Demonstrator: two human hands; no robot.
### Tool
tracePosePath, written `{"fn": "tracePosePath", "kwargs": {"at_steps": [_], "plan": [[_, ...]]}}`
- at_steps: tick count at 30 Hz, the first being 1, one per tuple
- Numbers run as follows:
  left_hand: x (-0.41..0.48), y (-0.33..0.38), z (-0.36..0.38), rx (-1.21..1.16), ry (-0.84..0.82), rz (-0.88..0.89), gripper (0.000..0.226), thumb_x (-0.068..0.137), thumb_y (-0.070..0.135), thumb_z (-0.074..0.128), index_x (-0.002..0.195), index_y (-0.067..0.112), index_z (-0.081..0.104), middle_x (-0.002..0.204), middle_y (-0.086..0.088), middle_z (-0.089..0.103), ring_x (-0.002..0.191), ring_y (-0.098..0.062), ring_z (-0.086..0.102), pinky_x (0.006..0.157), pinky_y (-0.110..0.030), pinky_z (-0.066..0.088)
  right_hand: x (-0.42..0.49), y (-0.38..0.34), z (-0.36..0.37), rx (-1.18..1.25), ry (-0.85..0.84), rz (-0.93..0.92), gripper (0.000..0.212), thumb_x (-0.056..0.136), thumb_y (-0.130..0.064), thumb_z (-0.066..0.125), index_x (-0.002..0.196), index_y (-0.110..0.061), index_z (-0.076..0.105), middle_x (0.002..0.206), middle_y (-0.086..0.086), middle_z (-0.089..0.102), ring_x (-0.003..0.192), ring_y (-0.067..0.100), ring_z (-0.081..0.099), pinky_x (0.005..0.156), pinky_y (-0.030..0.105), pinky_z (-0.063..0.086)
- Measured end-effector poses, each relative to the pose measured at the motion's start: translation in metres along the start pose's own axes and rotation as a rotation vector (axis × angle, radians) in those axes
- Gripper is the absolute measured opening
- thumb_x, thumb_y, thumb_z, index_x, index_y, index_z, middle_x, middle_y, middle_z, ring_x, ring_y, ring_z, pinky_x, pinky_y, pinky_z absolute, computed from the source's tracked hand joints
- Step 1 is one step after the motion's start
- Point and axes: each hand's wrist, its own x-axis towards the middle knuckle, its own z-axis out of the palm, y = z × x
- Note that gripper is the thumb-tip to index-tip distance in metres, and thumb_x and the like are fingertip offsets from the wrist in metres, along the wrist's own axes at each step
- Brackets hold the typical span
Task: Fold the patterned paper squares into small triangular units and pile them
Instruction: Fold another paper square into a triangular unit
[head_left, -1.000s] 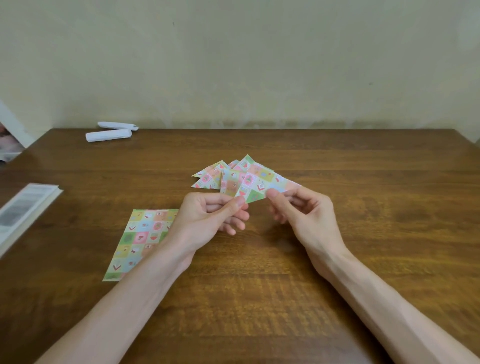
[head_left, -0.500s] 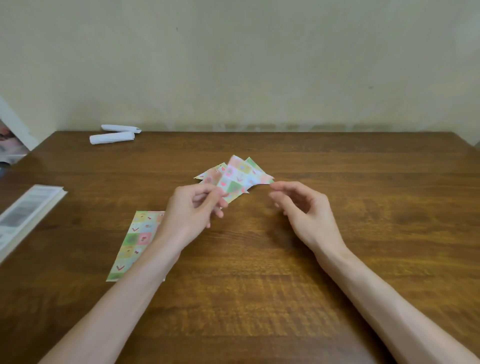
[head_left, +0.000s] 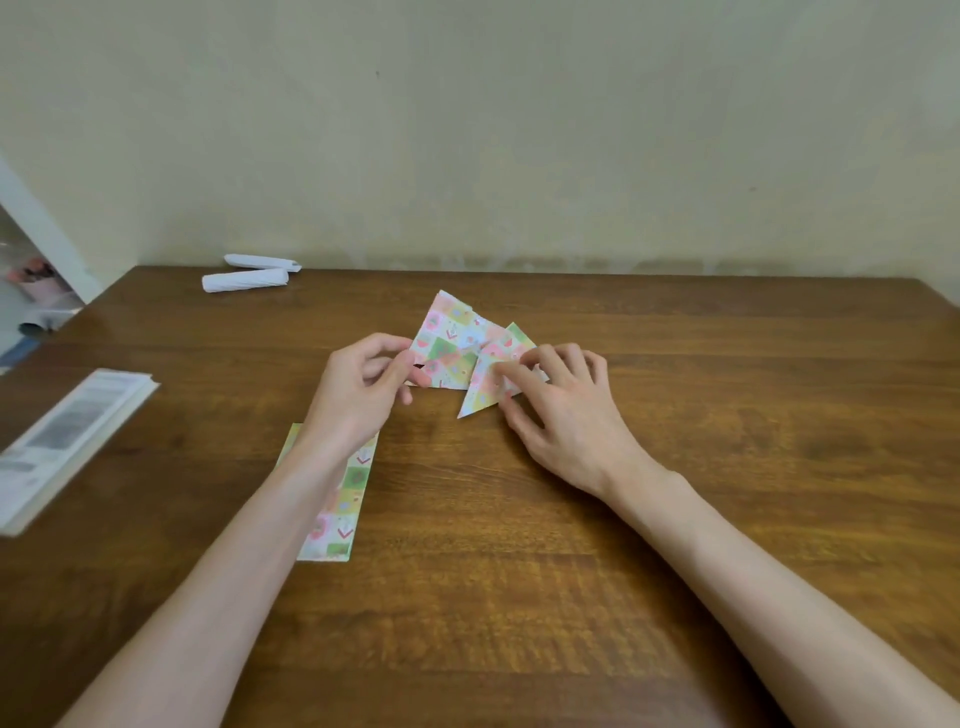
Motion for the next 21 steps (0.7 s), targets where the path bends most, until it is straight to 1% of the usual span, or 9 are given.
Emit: {"fn": "tracePosePath", "kwargs": {"at_steps": [4,6,9,12,14,15,18,19,21], "plan": [[0.004,-0.001,0.0,0.016,0.002,-0.023,0.014,0.104,0.026,0.061,0.103,0.026,0.075,0.081,0.012,0.074,0.066,0.004,0.059,0.067,-0.021,0.043,0.006,-0.002,0.009,0.021,0.04,0.136,0.031,0.092,-0.053,0.061,0.11,-0.03,0.072,0.112,-0.007,0.062,0.112,0.021,0.051,0.098,0.043,0.035],[0.005,-0.001,-0.002,0.056,0.01,-0.038,0.013,0.102,0.028,0.064,0.099,0.031,0.076,0.083,0.018,0.071,0.075,0.006,0.062,0.069,-0.02,0.044,0.009,-0.004,0.011,0.019,0.067,0.229,0.034,0.087,-0.06,0.064,0.1,-0.03,0.072,0.103,-0.009,0.064,0.104,0.019,0.052,0.093,0.039,0.032],[0.01,-0.005,-0.003,0.1,0.04,-0.056,0.014,0.1,0.027,0.066,0.094,0.034,0.077,0.095,0.016,0.074,0.091,-0.003,0.066,0.079,-0.023,0.05,0.013,-0.005,0.01,0.047,0.052,0.326,0.042,0.082,-0.067,0.067,0.103,-0.031,0.067,0.101,-0.011,0.062,0.101,0.017,0.05,0.086,0.037,0.029],[0.014,-0.009,0.0,0.219,0.057,-0.035,0.013,0.099,0.025,0.068,0.105,0.027,0.08,0.097,0.013,0.075,0.091,-0.004,0.067,0.078,-0.019,0.049,0.02,-0.002,0.01,0.13,0.026,0.387,0.05,0.078,-0.068,0.072,0.11,-0.03,0.062,0.109,-0.009,0.061,0.105,0.017,0.053,0.086,0.037,0.031],[0.015,-0.01,0.004,0.325,0.065,0.016,0.014,0.097,0.028,0.07,0.108,0.029,0.079,0.096,0.012,0.074,0.086,-0.004,0.061,0.077,-0.023,0.045,0.024,-0.001,0.01,0.165,0.018,0.399,0.051,0.077,-0.065,0.075,0.112,-0.031,0.062,0.11,-0.008,0.061,0.107,0.018,0.054,0.087,0.037,0.031],[0.014,-0.01,0.006,0.394,0.071,0.047,0.014,0.097,0.03,0.07,0.109,0.031,0.078,0.096,0.012,0.073,0.087,-0.005,0.059,0.078,-0.025,0.043,0.026,-0.001,0.01,0.18,0.018,0.4,0.051,0.077,-0.064,0.076,0.113,-0.031,0.062,0.11,-0.007,0.061,0.108,0.018,0.054,0.088,0.037,0.03],[0.013,-0.015,0.007,0.617,0.135,0.204,0.023,0.095,0.036,0.071,0.117,0.032,0.074,0.108,0.009,0.063,0.106,-0.015,0.053,0.09,-0.027,0.039,0.028,0.0,0.011,0.222,0.011,0.396,0.052,0.076,-0.062,0.078,0.117,-0.032,0.063,0.111,-0.008,0.058,0.109,0.017,0.052,0.09,0.036,0.03],[0.013,-0.016,0.005,0.655,0.153,0.275,0.026,0.094,0.037,0.072,0.119,0.032,0.073,0.113,0.008,0.06,0.111,-0.015,0.049,0.093,-0.027,0.037,0.027,0.001,0.012,0.231,0.009,0.39,0.054,0.076,-0.062,0.079,0.118,-0.033,0.062,0.112,-0.008,0.057,0.111,0.016,0.05,0.09,0.036,0.029],[0.013,-0.016,0.002,0.689,0.111,0.45,0.028,0.092,0.035,0.075,0.12,0.034,0.073,0.118,0.011,0.059,0.117,-0.014,0.046,0.096,-0.031,0.036,0.025,0.005,0.011,0.246,0.014,0.37,0.055,0.075,-0.062,0.08,0.12,-0.035,0.063,0.115,-0.008,0.053,0.113,0.014,0.047,0.09,0.035,0.027]]}}
